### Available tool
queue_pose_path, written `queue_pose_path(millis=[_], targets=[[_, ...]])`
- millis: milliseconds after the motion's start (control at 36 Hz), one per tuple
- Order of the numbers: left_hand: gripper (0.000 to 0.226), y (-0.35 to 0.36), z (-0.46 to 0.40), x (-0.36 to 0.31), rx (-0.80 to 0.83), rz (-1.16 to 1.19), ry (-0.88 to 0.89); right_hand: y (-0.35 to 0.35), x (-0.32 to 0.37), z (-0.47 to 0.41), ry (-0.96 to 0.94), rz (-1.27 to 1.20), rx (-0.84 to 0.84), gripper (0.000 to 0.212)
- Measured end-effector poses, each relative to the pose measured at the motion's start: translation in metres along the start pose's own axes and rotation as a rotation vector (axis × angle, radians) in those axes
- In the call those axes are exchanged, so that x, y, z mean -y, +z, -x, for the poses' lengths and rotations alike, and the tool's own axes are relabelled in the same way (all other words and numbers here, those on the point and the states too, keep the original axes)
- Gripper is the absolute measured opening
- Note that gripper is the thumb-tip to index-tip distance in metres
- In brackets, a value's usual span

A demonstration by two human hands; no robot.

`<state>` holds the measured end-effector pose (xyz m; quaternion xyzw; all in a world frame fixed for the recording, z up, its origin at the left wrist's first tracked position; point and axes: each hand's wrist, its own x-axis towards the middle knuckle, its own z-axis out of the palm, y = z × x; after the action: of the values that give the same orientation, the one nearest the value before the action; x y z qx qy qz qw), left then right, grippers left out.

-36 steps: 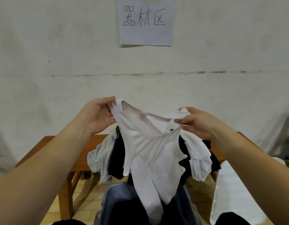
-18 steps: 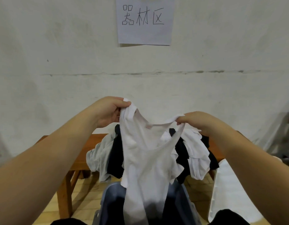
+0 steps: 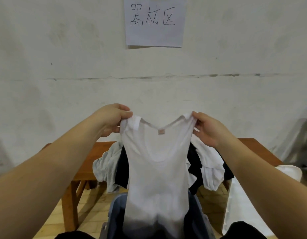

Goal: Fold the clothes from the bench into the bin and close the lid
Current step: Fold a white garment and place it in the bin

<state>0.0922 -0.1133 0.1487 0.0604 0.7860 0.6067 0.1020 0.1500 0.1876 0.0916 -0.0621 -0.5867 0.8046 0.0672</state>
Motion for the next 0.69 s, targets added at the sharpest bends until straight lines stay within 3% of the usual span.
queue_pose_path(millis=[28, 83, 111, 222, 333, 444, 500, 556, 639, 694], targets=[[0.026, -0.001, -0.001, -0.001, 0.005, 0.046, 0.03, 0.0, 0.0, -0.001, -0.057, 0.035, -0.034, 0.016], [0.027, -0.003, -0.001, -0.001, 0.031, 0.089, 0.087, 0.001, 0.003, 0.003, -0.136, 0.154, -0.097, 0.05], [0.026, -0.003, -0.002, 0.0, 0.039, 0.086, 0.113, 0.005, 0.004, 0.007, -0.186, 0.221, -0.114, 0.055], [0.018, 0.0, -0.001, 0.0, -0.023, -0.104, 0.188, 0.016, 0.009, 0.015, -0.363, 0.364, -0.082, 0.017], [0.02, 0.004, 0.004, -0.001, -0.258, -0.631, 0.339, 0.027, 0.014, 0.021, -0.454, 0.489, -0.089, 0.004], [0.026, 0.006, 0.01, -0.002, -0.454, -0.801, 0.52, 0.028, 0.019, 0.021, -0.507, 0.571, -0.166, 0.014], [0.023, 0.007, 0.011, -0.006, -0.472, -0.749, 0.602, 0.029, 0.022, 0.022, -0.535, 0.562, -0.177, 0.017], [0.012, 0.01, 0.011, -0.01, -0.375, -0.477, 0.609, 0.035, 0.026, 0.025, -0.541, 0.527, -0.122, 0.024], [0.01, 0.025, 0.017, -0.013, -0.011, 0.061, 0.507, 0.054, 0.03, 0.029, -0.546, 0.585, -0.043, 0.028], [0.012, 0.034, 0.02, -0.01, 0.181, 0.188, 0.47, 0.069, 0.033, 0.03, -0.576, 0.648, -0.018, 0.013]])
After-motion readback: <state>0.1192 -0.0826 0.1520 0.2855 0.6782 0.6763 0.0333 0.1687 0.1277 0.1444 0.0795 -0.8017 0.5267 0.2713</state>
